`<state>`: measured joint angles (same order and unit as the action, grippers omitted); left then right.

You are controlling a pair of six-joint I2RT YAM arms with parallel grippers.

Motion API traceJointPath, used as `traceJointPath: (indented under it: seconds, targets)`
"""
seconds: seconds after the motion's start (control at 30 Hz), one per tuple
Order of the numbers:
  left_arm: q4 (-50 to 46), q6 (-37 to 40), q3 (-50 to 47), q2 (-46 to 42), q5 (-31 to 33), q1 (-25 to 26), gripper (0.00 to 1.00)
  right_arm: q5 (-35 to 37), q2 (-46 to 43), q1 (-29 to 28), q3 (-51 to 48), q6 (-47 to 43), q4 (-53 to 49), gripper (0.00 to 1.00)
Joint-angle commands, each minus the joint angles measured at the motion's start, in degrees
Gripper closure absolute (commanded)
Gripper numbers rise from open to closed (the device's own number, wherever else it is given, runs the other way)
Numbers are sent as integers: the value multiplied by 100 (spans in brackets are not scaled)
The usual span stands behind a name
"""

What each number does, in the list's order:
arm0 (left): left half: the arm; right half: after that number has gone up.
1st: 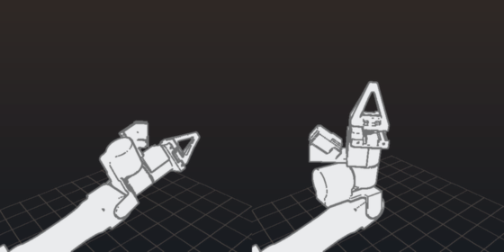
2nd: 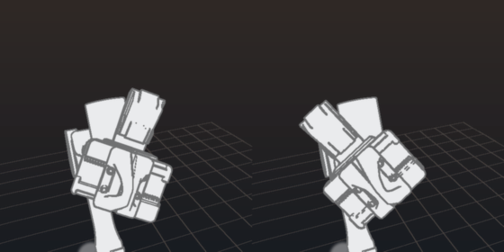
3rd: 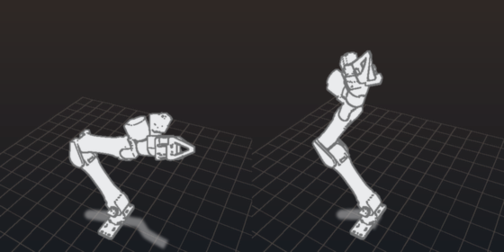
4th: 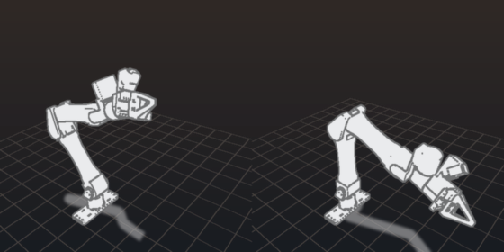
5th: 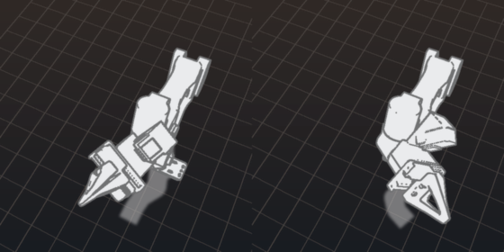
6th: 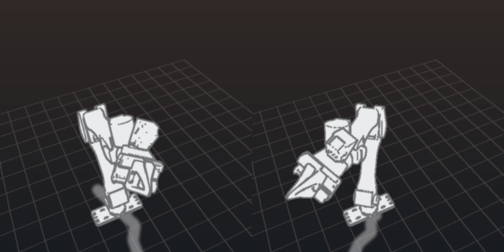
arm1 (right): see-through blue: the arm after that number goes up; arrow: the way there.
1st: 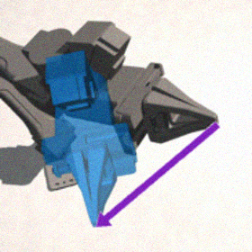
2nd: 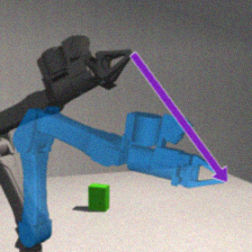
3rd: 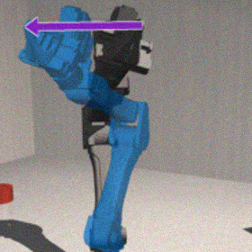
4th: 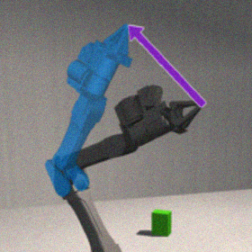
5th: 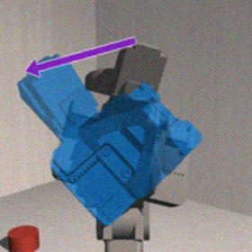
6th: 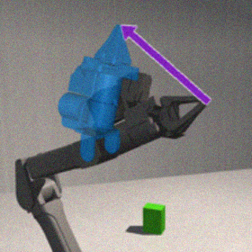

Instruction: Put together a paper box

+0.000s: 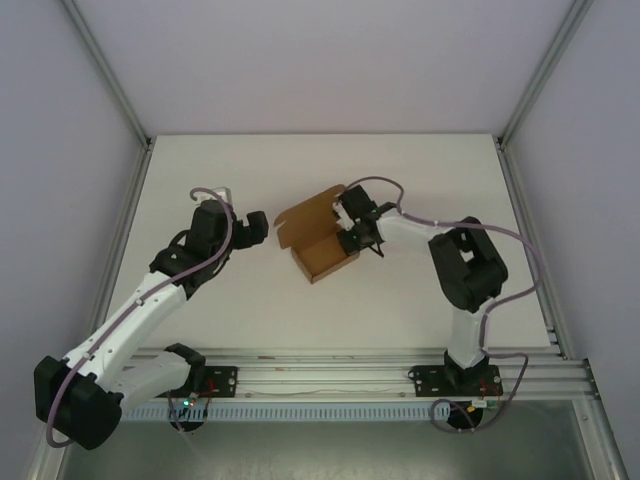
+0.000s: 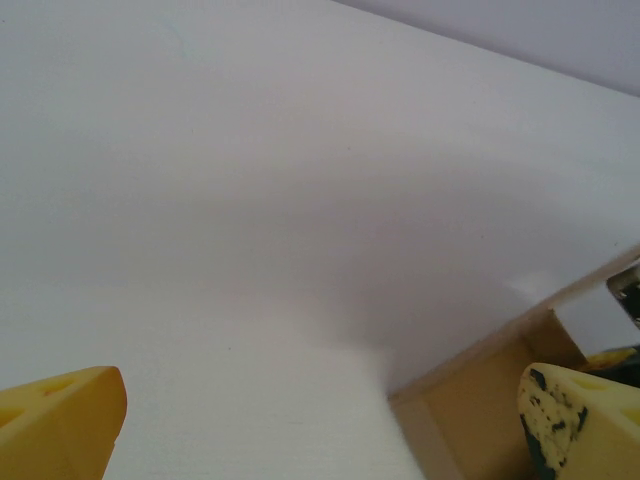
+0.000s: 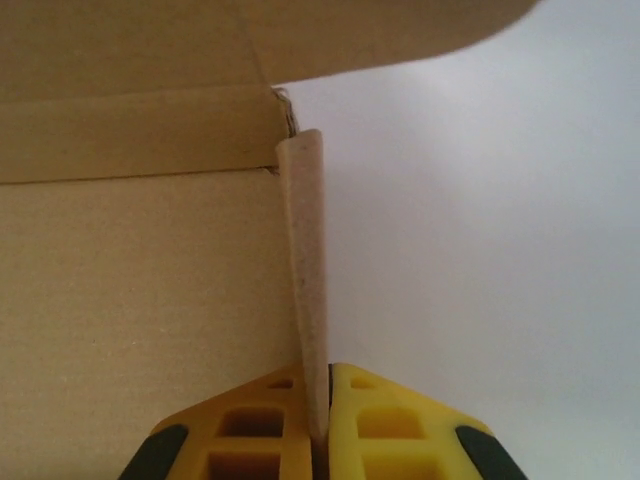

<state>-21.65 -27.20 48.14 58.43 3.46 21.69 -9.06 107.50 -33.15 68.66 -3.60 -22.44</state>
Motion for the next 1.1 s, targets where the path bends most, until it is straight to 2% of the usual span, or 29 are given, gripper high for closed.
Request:
traceJointPath:
  seconds: [0.0, 0.07, 0.17, 0.2, 0.23, 0.3, 0.37, 0.47, 0.57, 0.67, 0.73, 0.87, 0.97, 1.07]
  targets:
    - [169, -75, -124, -91, -28, -19, 0, 1338, -414, -259, -377, 2220, 165, 92]
    - [293, -33, -142, -22, -146, -18, 0, 1705, -456, -448, -492, 2893, -107, 92]
    - [636, 197, -210, 176, -595, -23, 0, 1677, -436, -722, -542, 3490, -387, 91]
    - [744, 278, -210, 257, -767, -19, 0, 1759, -454, -831, -547, 3626, -449, 88]
    - [823, 326, -196, 356, -925, -19, 0, 1851, -487, -930, -547, 3752, -472, 83]
    - [870, 384, -81, 600, -1273, -21, 0, 1923, -603, -1077, -619, 3840, -243, 63]
    - [886, 537, 50, 840, -1648, -23, 0, 1968, -747, -1098, -707, 3938, -2, 50]
    - [978, 960, 122, 1099, -1940, -21, 0, 2297, -1040, -1094, -780, 3777, 132, 41]
    - [977, 1570, 303, 1465, -2365, -25, 0, 2287, -1435, -1071, -740, 2954, 157, 25]
    - [741, 2186, 717, 1952, -2618, -28, 0, 2149, -1851, -987, -840, 1723, 347, 0]
    - [581, 2658, 966, 2217, -2629, -57, 0, 1849, -2059, -745, -856, 917, 495, 0]
    - [-18, 3493, 1692, 2781, -2755, -201, 0, 687, -2186, -141, -552, -766, 496, 0]
    - [-476, 4131, 2174, 3165, -3333, -387, 0, -572, -1955, 249, -102, -1889, 79, 0]
    - [-981, 4889, 2613, 3585, -3579, -464, 0, -1034, -1553, 460, 490, -2632, -564, 0]
